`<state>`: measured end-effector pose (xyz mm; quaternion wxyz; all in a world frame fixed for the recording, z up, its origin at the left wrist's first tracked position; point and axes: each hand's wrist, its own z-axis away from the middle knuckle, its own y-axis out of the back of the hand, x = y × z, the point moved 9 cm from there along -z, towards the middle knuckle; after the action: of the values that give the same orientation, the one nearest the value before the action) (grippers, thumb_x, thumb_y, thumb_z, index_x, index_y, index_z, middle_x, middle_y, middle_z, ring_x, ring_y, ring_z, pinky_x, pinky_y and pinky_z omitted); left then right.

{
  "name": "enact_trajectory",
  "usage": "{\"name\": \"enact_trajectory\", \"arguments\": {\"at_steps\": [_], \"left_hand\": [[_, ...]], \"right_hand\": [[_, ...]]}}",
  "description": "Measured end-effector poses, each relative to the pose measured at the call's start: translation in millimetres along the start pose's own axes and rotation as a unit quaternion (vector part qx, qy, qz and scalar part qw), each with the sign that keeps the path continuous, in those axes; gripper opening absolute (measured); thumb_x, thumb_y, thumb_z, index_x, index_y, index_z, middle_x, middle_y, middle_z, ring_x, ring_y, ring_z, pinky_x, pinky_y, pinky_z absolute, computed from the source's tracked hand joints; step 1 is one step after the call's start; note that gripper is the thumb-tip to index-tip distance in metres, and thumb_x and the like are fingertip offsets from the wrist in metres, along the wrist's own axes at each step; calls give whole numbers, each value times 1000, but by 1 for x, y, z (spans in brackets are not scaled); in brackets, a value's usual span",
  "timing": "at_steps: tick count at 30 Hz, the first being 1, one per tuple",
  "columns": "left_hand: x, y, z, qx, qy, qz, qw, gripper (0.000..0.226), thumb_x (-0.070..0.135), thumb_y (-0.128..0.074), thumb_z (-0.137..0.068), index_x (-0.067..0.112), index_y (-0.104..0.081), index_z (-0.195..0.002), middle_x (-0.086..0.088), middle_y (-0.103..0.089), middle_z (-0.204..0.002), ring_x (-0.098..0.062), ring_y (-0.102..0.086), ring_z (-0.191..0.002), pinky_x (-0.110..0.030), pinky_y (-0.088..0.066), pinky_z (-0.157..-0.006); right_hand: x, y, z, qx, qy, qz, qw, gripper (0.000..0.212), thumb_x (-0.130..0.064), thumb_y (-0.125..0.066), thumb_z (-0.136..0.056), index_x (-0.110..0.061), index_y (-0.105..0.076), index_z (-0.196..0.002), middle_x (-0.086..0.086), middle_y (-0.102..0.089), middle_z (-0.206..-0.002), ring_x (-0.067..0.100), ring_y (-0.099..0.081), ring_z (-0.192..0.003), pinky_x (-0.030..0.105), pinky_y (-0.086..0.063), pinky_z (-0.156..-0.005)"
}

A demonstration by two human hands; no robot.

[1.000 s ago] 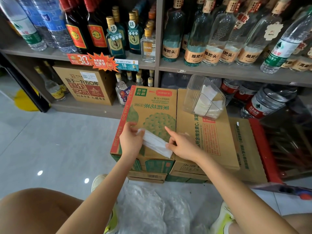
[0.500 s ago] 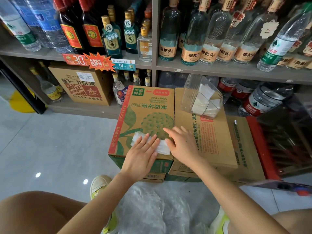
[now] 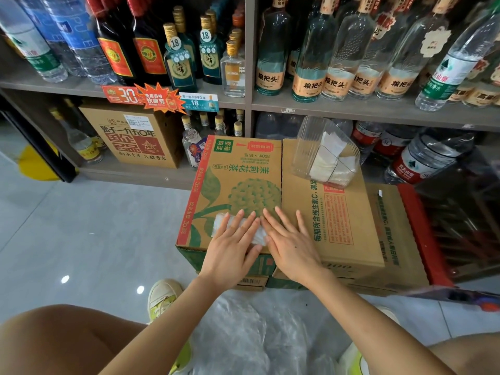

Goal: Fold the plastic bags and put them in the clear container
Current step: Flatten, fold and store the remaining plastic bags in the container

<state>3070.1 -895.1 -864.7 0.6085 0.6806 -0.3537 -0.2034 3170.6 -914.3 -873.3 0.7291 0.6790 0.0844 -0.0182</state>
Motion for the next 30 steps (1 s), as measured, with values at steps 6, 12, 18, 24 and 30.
{"name": "enact_trajectory", "arguments": {"at_steps": [6,12,18,24,30], "left_hand": [[-23,-1,13,-21,-18,0,1000,56,41,-16,-105,11,-43,-144,-3,-42,-149,-20,-31,-142,-40,-18,-116],[-44,8,22,-9,-6,13,1000,51,34,-21,-104,12,-45,-143,-1,-42,-148,-19,-31,-142,-37,-15,-118],[-35,8,25,8,55,6,998,50,31,-23,-102,10,-48,-140,-3,-45,-146,-21,-32,-140,-40,-18,-115],[-12,0,29,6,164,3,986,57,34,-16,-103,5,-50,-138,-8,-49,-144,-30,-43,-135,-44,-21,-111],[-12,1,29,24,175,21,984,56,36,-19,-102,6,-50,-138,-8,-49,-143,-29,-43,-135,-43,-21,-112]], "right_hand": [[0,1,1,-18,-3,8,1000,66,-45,11,-91,-25,-4,-151,-15,10,-153,12,13,-146,48,14,-115],[2,-4,0,-28,-6,14,999,65,-45,12,-91,-27,-1,-152,-15,9,-156,11,18,-144,49,16,-115],[29,13,15,66,-134,-98,984,69,-58,1,-93,-27,-23,-150,-6,-8,-158,17,-7,-148,43,5,-119],[46,27,31,216,-297,-144,919,37,-51,-58,-86,-17,-70,-82,8,-55,-134,28,-46,-126,45,-22,-108],[46,27,21,204,-350,-205,891,12,-35,-72,-79,-23,-72,-77,1,-52,-137,26,-41,-128,47,-18,-112]]}}
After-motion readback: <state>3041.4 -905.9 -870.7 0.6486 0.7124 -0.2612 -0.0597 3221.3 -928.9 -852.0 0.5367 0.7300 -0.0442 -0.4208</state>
